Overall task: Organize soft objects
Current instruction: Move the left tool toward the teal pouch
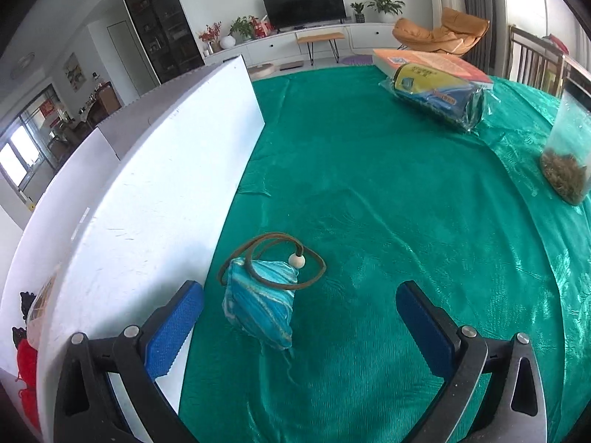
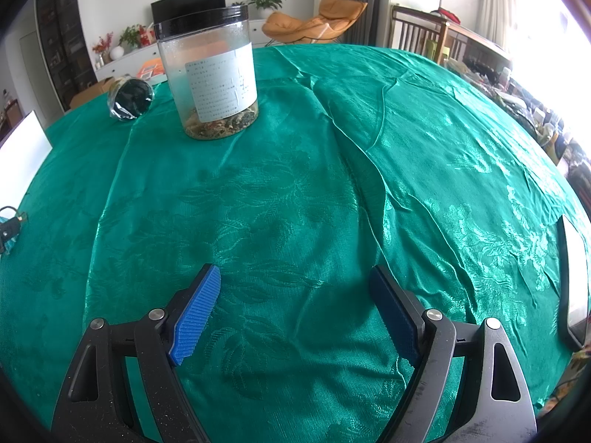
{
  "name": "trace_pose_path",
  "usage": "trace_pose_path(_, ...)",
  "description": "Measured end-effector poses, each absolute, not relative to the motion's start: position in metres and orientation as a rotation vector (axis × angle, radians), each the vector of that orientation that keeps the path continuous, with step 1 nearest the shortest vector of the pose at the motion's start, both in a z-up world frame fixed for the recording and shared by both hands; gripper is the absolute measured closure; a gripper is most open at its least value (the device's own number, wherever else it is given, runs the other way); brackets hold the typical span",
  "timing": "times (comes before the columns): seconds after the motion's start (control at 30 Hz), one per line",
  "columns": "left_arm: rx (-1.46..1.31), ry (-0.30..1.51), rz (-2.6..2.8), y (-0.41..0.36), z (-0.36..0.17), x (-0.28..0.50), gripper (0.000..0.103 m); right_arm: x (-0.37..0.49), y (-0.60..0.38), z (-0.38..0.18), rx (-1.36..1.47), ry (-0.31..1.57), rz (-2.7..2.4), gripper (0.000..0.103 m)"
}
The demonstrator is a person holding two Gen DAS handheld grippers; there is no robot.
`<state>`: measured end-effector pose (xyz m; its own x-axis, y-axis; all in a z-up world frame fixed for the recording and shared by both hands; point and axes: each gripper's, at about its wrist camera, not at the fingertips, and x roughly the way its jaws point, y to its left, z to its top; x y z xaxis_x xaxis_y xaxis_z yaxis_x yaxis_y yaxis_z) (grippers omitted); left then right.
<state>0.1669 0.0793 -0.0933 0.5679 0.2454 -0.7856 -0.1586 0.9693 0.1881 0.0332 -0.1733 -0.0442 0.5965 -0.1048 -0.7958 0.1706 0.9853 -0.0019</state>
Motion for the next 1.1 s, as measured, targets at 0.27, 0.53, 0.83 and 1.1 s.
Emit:
trace_pose_path(0.27, -0.072, 0.995, -0.436, 0.022, -0.069, 0.13, 0.0, 0.032, -0.172, -0.045, 0.077, 0.919, -0.157, 0.017)
trace_pose_path(0.53, -0.164, 0.911, -0.258, 0.069, -0.045, 0.122, 0.0, 0.031, -0.171, -0.045, 0.078, 0.919, -0.157, 0.017)
trace_pose_path(0.83, -0.048, 0.986, -0.077, 0.064, -0.103, 0.145, 0.0, 0.031, -0.171, -0.045, 0.078, 0.919, -0.157, 0.017)
trace_pose_path(1.1, -0.004, 0.957, -0.009, 0.066, -0.111, 0.15, 0.0, 0.039, -0.128, -0.022, -0.012, 0.852, 0.012, 0.017)
